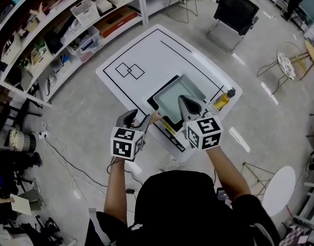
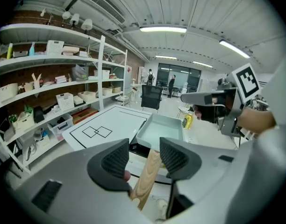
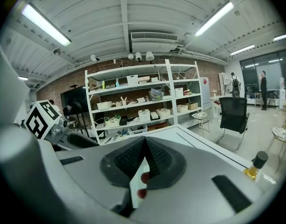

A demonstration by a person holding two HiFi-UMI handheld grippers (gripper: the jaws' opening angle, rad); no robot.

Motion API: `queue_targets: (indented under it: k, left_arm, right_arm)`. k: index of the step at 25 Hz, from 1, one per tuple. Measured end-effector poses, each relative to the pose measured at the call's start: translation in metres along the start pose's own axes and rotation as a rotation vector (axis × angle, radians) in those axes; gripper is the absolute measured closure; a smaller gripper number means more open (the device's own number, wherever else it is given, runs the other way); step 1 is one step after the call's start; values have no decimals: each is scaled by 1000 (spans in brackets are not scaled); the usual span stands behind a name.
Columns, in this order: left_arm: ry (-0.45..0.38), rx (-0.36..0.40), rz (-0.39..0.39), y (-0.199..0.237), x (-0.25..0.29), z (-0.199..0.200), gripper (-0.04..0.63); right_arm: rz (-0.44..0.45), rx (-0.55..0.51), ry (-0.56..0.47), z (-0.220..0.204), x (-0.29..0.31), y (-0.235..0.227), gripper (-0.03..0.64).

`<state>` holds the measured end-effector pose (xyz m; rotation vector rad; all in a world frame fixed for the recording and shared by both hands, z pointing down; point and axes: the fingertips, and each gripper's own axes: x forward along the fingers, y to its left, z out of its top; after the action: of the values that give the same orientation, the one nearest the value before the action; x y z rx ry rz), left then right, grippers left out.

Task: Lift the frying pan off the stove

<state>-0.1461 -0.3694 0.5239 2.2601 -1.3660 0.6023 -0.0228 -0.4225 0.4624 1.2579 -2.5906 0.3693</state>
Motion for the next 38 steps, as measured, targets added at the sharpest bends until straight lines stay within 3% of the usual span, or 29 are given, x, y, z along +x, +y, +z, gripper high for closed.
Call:
queue_targets:
  k: [4, 7, 13, 19, 28, 38]
  left_arm:
    - [61, -6, -55, -4, 14, -8, 355]
    - [111, 37, -97, -12, 24, -18, 330]
    - [205, 124, -139, -17, 39, -34, 330]
    - [356, 237, -213, -23, 49, -60, 330]
    - [459, 281, -253, -28, 67, -80, 330]
    - [577, 343, -219, -19, 77, -102, 331]
  right_arm:
    - [-3, 8, 6, -1, 5, -7, 615]
    - [-6, 16, 10, -2, 9, -11, 615]
    - [-15, 25, 22, -5, 12, -17, 615]
    - [-23, 27, 28, -4, 13, -21, 615]
    - [-18, 26, 32, -7, 13, -22, 615]
    - [-21, 34, 39, -9, 11, -26, 615]
